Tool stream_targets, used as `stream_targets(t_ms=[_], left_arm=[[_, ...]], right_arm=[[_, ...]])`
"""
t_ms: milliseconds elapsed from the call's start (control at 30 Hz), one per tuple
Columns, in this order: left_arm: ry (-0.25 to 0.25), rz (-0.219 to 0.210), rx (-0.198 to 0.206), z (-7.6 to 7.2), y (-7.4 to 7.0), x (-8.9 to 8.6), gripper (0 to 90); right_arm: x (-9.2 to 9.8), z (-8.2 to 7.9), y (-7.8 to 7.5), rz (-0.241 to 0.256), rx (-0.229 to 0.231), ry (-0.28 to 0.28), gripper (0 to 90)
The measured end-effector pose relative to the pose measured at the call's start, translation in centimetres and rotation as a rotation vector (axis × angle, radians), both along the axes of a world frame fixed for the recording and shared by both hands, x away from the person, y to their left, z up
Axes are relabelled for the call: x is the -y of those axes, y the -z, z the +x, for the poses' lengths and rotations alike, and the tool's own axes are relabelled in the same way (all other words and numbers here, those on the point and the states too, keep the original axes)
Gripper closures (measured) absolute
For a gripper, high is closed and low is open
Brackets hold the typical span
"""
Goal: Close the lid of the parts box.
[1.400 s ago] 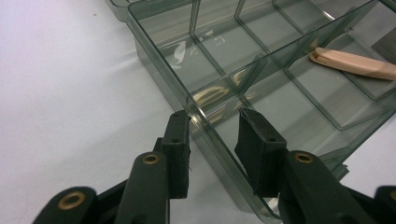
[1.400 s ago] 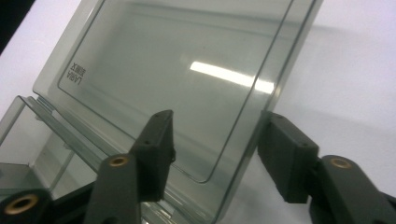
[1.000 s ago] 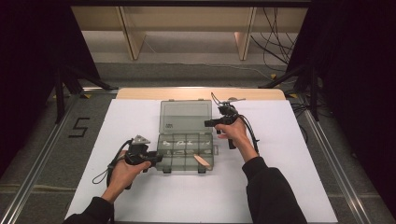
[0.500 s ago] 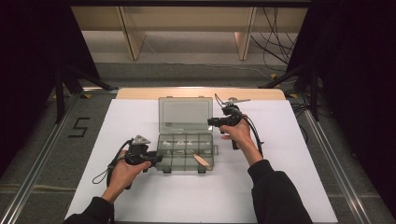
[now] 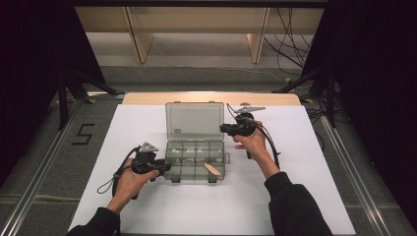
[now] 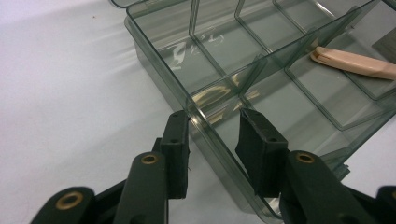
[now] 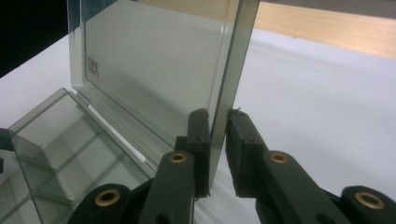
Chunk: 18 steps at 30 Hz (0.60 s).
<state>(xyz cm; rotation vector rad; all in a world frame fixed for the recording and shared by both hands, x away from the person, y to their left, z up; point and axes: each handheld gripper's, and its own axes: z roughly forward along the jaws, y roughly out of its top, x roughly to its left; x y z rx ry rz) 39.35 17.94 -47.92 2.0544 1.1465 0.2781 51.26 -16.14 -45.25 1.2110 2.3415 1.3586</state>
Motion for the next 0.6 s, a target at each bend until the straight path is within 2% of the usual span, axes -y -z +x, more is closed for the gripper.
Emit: stream_targets(t_ms=[67,100,200,233,300,333,400,467,533,567,600], left_arm=[[0.009,0.008,-0.002,0.0,0.0,-0.1,63.5],[-0.006,-0.004,0.002,0.0,0.0,0.1,63.5],[-0.004,-0.005,0.002,0.0,0.0,0.0,63.4],[0.021,0.016,-0.002,0.0,-0.1,-0.2,63.4],[0.021,0.013,-0.001,0.1,0.0,-0.2,63.2],[0.021,0.013,-0.001,0.1,0.0,-0.2,63.2],[0.019,0.010,-0.005,0.0,0.0,-0.2,63.1],[0.022,0.012,-0.006,0.1,0.0,-0.2,63.0],[0.023,0.011,-0.006,0.1,0.0,-0.2,62.9],[0.026,0.012,-0.005,0.1,0.0,-0.3,62.8],[0.026,0.006,-0.003,0.1,0.0,-0.3,62.7]], right_arm=[[0.0,-0.1,0.1,0.002,0.008,-0.002,81.0],[0.1,-0.2,0.1,-0.008,0.014,-0.002,81.2],[0.2,-0.3,0.2,0.000,0.029,-0.010,81.4],[0.1,-0.4,0.2,0.004,0.032,-0.008,81.6],[0.3,-0.6,0.2,-0.005,0.045,-0.020,81.8],[0.2,-0.5,0.3,-0.005,0.069,-0.022,81.8],[0.2,-0.7,0.2,-0.005,0.062,-0.023,81.8],[0.2,-0.9,0.2,-0.024,0.091,-0.024,82.0],[0.1,-1.1,0.1,-0.017,0.094,-0.019,82.1],[0.2,-1.2,0.1,-0.017,0.112,-0.029,82.2],[0.2,-1.3,0.1,-0.021,0.103,-0.038,82.3]])
